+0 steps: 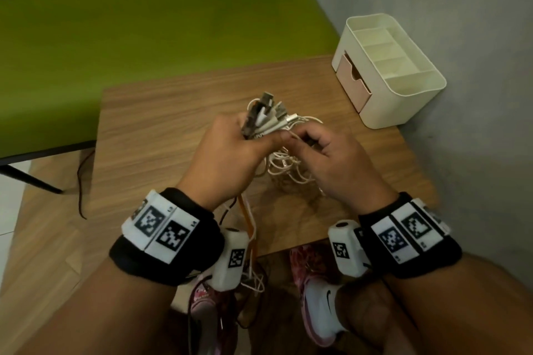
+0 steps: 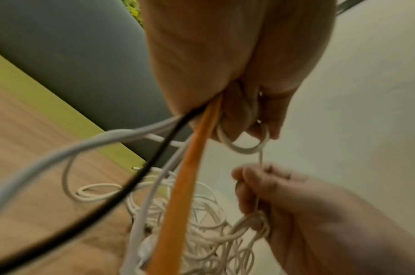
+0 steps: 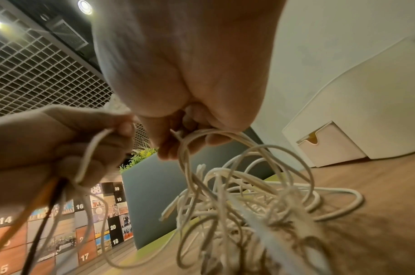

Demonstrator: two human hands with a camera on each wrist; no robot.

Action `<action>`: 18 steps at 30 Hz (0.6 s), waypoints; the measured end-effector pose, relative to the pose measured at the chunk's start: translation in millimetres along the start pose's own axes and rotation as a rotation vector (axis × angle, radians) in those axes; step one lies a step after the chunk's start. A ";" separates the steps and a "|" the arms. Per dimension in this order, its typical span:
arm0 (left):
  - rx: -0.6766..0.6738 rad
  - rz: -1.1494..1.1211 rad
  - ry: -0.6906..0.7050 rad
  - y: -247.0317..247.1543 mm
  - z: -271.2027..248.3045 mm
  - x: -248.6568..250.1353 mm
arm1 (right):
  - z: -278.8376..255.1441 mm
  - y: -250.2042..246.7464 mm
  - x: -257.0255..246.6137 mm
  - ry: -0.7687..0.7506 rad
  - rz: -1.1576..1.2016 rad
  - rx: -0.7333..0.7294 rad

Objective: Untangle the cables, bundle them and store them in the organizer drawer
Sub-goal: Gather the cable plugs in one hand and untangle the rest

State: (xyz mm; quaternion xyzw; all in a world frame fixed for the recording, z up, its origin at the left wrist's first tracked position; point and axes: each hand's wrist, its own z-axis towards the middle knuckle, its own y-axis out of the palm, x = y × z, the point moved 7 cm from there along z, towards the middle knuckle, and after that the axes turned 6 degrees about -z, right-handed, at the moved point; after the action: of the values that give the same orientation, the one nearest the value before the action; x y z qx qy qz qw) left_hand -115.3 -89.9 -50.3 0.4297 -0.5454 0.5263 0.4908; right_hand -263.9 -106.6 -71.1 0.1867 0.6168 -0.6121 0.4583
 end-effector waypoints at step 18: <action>0.115 -0.469 -0.166 -53.2 2.9 -13.7 | 3.1 4.2 6.6 0.055 -0.104 -0.066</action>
State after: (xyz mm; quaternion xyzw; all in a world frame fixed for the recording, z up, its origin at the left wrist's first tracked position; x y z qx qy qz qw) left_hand -61.1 -97.6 -55.6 0.6134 -0.4382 0.3911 0.5279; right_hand -262.9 -110.9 -78.2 0.1559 0.6578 -0.6092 0.4147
